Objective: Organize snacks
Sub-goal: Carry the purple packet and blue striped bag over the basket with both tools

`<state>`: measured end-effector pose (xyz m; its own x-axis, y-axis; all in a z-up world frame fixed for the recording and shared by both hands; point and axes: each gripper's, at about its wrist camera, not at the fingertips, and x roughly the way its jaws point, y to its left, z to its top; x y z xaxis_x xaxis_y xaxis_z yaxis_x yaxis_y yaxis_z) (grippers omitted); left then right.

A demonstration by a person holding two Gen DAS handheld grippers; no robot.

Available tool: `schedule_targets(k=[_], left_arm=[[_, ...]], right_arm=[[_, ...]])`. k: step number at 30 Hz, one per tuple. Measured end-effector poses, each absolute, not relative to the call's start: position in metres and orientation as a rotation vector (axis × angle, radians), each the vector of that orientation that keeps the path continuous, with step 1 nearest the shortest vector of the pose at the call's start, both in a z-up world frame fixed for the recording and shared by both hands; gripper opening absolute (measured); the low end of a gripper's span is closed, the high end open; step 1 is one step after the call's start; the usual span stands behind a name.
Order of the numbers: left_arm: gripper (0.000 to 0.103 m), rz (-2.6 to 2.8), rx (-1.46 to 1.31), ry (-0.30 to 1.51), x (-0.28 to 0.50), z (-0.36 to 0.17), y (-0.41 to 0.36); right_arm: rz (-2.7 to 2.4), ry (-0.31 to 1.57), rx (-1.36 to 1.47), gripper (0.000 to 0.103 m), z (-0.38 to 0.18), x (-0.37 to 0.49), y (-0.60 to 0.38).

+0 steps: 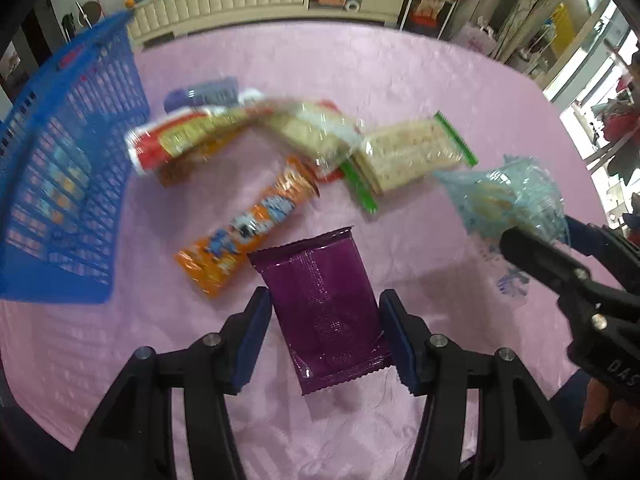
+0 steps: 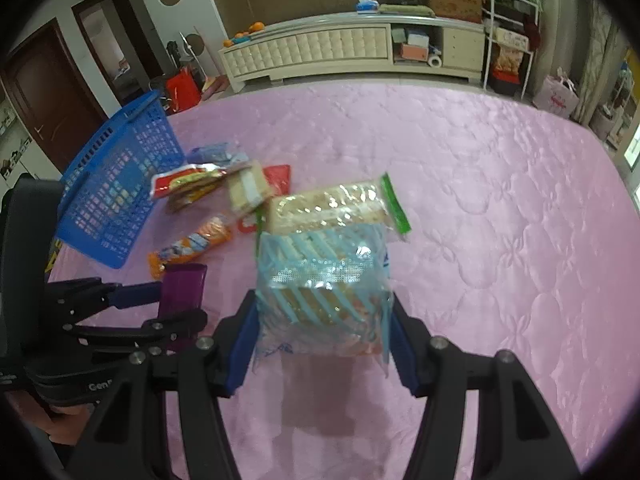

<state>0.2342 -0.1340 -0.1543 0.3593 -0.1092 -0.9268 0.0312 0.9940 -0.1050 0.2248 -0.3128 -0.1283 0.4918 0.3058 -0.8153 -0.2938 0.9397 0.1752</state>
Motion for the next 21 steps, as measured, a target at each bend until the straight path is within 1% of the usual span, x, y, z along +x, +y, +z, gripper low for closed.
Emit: schedule_targets(k=[8, 21], left_arm=[[0.053, -0.105, -0.047, 1.082, 0.211, -0.103, -0.109], [0.053, -0.124, -0.098, 0.927, 0.202, -0.031, -0.031]], right_arm=[[0.384, 0.953, -0.056, 0.064, -0.097, 0.216, -0.277], [0.454, 0.853, -0.114, 0.064, -0.037, 0.221, -0.208]])
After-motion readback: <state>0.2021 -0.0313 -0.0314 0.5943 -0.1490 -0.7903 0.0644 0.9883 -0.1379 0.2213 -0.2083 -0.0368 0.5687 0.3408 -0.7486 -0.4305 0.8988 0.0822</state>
